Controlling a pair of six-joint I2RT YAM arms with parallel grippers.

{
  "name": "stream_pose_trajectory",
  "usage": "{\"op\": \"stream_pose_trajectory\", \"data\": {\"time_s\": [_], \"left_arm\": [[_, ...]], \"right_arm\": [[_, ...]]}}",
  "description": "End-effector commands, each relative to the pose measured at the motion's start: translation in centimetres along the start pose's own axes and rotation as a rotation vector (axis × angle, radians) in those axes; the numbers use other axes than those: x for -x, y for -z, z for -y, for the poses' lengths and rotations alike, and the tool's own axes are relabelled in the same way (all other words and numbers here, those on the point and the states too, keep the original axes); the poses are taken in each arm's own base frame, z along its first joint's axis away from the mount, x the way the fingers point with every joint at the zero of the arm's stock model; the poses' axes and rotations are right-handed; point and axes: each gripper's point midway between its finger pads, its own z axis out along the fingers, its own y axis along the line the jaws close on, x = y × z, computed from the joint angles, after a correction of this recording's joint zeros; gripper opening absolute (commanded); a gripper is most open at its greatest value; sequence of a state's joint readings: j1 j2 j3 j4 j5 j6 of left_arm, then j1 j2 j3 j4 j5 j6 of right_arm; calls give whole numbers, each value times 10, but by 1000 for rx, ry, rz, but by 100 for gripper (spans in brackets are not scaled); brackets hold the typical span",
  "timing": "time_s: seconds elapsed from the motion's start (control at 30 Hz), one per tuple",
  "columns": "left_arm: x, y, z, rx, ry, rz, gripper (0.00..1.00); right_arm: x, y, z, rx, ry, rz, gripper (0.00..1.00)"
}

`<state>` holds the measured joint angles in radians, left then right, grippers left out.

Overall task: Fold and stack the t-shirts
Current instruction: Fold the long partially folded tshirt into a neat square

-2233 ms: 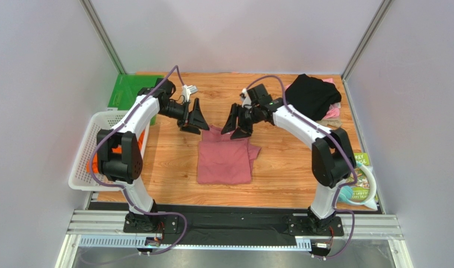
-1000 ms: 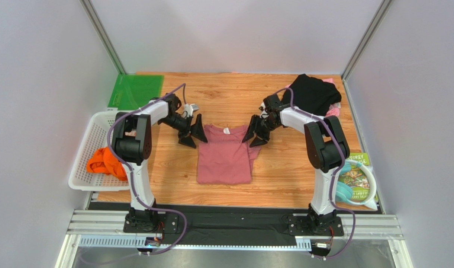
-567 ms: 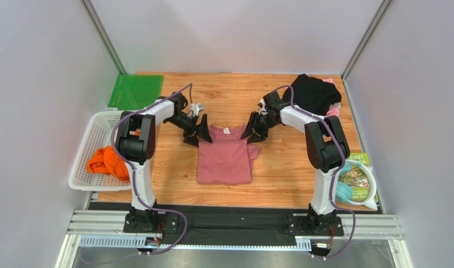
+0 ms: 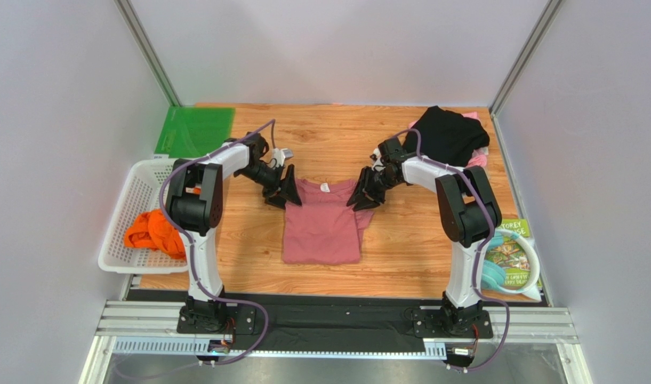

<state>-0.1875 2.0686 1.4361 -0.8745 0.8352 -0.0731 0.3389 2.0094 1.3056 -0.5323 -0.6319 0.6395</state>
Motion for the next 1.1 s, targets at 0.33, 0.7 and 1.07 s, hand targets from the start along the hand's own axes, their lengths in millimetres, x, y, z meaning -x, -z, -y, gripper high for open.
{"op": "stream_pose_trajectory", "data": {"time_s": [0.33, 0.7, 1.07], "left_arm": [[4, 0, 3, -18, -27, 3, 65], [6, -4, 2, -36, -19, -5, 37], [8, 2, 10, -45, -29, 1, 26]], "right_arm": [[21, 9, -18, 30, 58, 42, 35], [25, 2, -13, 26, 59, 22, 32], [20, 10, -17, 39, 73, 43, 0]]}}
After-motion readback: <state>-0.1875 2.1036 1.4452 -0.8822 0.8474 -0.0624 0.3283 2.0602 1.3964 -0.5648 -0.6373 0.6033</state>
